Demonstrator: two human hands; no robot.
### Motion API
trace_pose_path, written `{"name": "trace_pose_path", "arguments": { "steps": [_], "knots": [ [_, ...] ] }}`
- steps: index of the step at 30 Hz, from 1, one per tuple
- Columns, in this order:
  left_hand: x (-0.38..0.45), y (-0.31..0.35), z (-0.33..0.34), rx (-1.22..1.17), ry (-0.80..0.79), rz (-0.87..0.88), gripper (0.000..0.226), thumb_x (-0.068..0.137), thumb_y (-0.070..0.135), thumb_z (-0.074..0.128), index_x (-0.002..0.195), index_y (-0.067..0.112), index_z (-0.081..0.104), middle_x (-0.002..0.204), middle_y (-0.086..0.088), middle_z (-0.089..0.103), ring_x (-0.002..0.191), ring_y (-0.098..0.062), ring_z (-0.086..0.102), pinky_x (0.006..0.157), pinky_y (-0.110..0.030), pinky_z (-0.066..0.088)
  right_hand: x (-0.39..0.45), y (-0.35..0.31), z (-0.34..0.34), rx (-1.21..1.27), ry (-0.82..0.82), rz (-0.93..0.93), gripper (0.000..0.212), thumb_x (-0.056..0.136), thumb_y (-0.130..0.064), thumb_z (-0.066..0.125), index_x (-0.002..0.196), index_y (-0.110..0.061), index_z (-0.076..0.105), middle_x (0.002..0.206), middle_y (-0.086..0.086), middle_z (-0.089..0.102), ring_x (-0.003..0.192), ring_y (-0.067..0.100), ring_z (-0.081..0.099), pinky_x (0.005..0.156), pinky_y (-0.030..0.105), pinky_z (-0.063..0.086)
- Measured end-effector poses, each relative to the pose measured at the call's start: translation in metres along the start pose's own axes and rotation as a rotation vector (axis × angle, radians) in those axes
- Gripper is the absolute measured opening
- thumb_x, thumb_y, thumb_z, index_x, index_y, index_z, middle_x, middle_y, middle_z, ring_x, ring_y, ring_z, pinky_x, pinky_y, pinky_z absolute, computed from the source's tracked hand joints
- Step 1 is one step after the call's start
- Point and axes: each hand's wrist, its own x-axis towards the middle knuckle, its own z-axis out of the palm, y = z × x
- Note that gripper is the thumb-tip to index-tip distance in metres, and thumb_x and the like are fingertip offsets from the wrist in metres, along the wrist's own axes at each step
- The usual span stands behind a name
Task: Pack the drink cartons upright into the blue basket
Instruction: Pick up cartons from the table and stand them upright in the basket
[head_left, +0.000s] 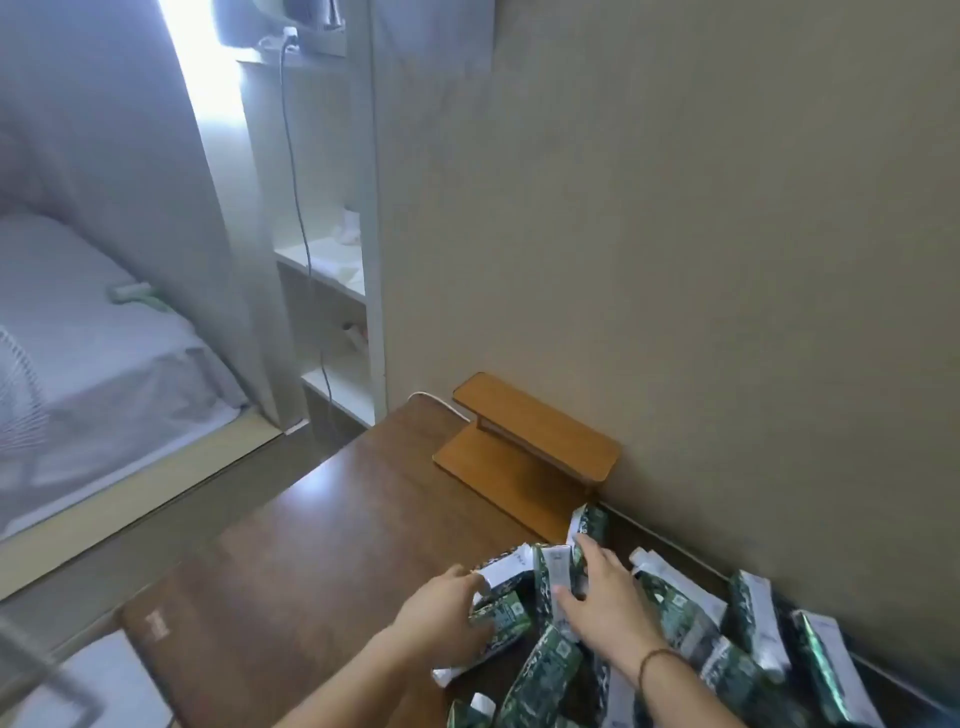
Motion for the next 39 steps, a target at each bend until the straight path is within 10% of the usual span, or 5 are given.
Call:
{"name": "trace_pose_path", "arguments": {
  "steps": [11,17,20,27,39],
  "knots": [
    [0.049,-0.013,0.01,-0.072,-0.105,0.111,0.042,0.086,0.038,0.059,0.126,0.023,0.059,0.123,-0.001,0.06,0.108,-0.02,0.059,0.091,-0.038,0.052,0.053,0.003,0.04,0.107,-0.001,0.107,0.039,0.083,-0.039,0.068,0.106,-0.035,0.036,0.115,0.001,0.055,0.092,0.021,0.062,0.073,0.037,0.059],
    [0.068,0.009,0.004,-0.749,-0.096,0.146,0.077,0.075,0.047,0.079,0.141,0.039,0.039,0.137,0.018,0.049,0.119,-0.009,0.057,0.097,-0.027,0.053,0.038,0.03,0.001,1.068,0.342,0.4,0.045,0.083,-0.03,0.07,0.121,-0.03,0.046,0.119,0.014,0.057,0.096,0.03,0.064,0.065,0.041,0.058],
    [0.074,0.056,0.005,-0.996,-0.076,0.278,0.067,0.076,0.036,0.084,0.134,0.033,0.049,0.125,0.011,0.065,0.112,-0.014,0.066,0.093,-0.034,0.057,0.009,0.042,-0.024,1.608,0.152,0.407,0.043,0.09,-0.029,0.061,0.122,-0.001,0.053,0.112,0.027,0.063,0.095,0.035,0.068,0.071,0.039,0.061],
    [0.056,0.154,0.012,-1.088,0.051,0.368,0.036,0.076,0.015,0.085,0.108,0.016,0.069,0.098,-0.003,0.075,0.093,-0.019,0.071,0.079,-0.031,0.058,-0.071,0.103,-0.065,0.909,0.086,0.161,0.095,0.04,-0.084,0.072,0.123,-0.042,0.053,0.125,-0.013,0.059,0.116,0.008,0.056,0.091,0.037,0.052],
    [0.019,0.329,0.112,-0.855,-0.147,0.471,0.054,0.078,0.055,0.067,0.127,0.035,0.055,0.115,-0.004,0.064,0.097,-0.012,0.066,0.09,-0.035,0.055,-0.21,0.262,-0.153,1.022,0.584,-0.034,0.052,0.068,-0.025,0.079,0.115,-0.027,0.057,0.108,0.001,0.07,0.089,0.01,0.069,0.069,0.023,0.057]
  ]
}}
